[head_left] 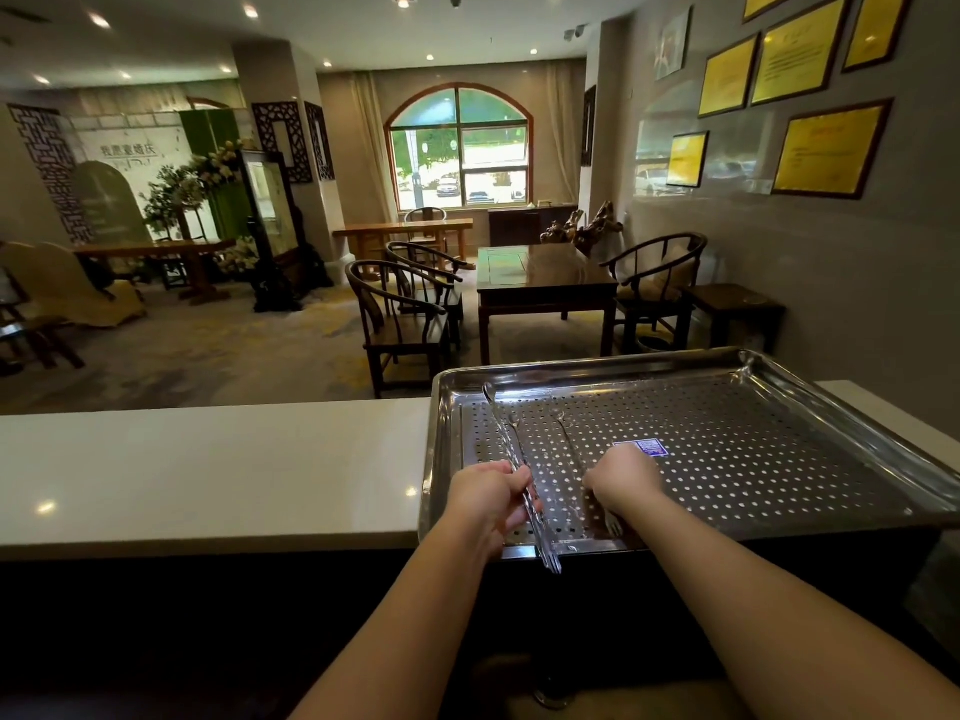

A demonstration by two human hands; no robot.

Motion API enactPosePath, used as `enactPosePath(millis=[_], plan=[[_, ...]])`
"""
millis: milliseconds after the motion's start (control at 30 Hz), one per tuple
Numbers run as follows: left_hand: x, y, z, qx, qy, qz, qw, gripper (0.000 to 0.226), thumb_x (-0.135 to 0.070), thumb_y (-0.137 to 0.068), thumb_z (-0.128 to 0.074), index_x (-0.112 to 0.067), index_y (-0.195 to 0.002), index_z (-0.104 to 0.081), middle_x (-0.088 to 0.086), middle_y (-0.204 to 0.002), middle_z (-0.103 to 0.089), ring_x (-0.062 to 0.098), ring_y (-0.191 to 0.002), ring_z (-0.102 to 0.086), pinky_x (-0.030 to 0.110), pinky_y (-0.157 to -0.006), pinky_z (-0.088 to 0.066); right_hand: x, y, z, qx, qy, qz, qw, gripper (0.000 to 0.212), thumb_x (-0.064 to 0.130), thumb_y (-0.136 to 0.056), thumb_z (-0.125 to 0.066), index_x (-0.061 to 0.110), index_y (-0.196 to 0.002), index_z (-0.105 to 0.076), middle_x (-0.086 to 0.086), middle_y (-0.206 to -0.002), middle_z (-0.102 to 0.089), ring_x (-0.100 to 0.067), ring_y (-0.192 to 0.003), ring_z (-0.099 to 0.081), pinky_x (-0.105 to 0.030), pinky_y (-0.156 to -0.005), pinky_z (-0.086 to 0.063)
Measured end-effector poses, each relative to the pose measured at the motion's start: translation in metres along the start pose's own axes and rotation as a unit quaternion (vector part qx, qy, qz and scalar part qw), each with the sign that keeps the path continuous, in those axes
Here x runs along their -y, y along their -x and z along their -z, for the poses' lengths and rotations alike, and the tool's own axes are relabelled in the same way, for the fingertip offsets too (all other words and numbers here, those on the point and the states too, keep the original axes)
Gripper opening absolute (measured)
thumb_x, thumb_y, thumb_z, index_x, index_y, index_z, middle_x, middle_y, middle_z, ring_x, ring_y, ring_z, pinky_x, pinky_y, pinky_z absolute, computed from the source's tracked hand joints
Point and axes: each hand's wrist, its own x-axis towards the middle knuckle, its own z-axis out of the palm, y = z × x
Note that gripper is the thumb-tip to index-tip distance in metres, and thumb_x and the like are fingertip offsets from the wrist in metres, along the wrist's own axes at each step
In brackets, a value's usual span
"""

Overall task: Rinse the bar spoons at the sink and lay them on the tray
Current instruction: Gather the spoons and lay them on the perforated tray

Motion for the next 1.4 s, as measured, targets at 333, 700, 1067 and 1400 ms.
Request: enactPosePath(millis=[333,700,1067,1400], plan=[[0.000,-0.001,-0.002,0.001,-0.006,0.008,1.000,0.016,0.006,-0.087,-0.060,0.000,-0.102,-0.061,0.017,-0.086,-0.068,0.020,-0.065,-0.065,0.037,-0.068,-0.060,0.001,0.004,0.001,-0.010,0.031,0.002,0.999,0.021,0.013,-0.084,-0.055,0.008,-0.063,-0.053,-0.004,-0.063,-0.052,-0.027,-0.068,-0.055,-0.024,-0.050,-0.037],[0.003,-0.003,-0.003,0.005,0.025,-0.016,1.000,0.024,0.005,-0.086,-0.062,-0.003,-0.108,-0.058,0.018,-0.093,-0.069,0.022,-0.070,-0.069,0.034,-0.068,-0.058,0.025,0.053,0.018,0.223,-0.283,0.070,0.930,0.018,0.023,-0.078,-0.072,0.007,-0.072,-0.067,-0.002,-0.052,-0.060,-0.009,-0.039,-0.048,-0.017,-0.036,-0.030],[0.001,0.002,-0.004,0.010,0.013,-0.015,1.000,0.036,0.003,-0.087,-0.062,0.000,-0.123,-0.056,0.014,-0.081,-0.064,0.017,-0.058,-0.057,0.019,-0.039,-0.047,0.021,0.061,0.008,0.218,-0.324,0.073,0.918,0.016,0.006,-0.077,-0.072,0.006,-0.063,-0.066,0.000,-0.043,-0.055,-0.008,-0.036,-0.045,-0.016,-0.036,-0.028],[0.002,-0.009,0.007,-0.004,-0.005,-0.007,1.000,0.019,-0.002,-0.088,-0.063,-0.001,-0.107,-0.068,0.010,-0.074,-0.067,0.014,-0.055,-0.054,0.024,-0.050,-0.048,-0.004,0.037,0.036,0.096,-0.363,0.002,0.927,0.012,0.000,-0.080,-0.071,-0.008,-0.073,-0.066,-0.006,-0.053,-0.056,-0.007,-0.034,-0.047,-0.018,-0.034,-0.037]])
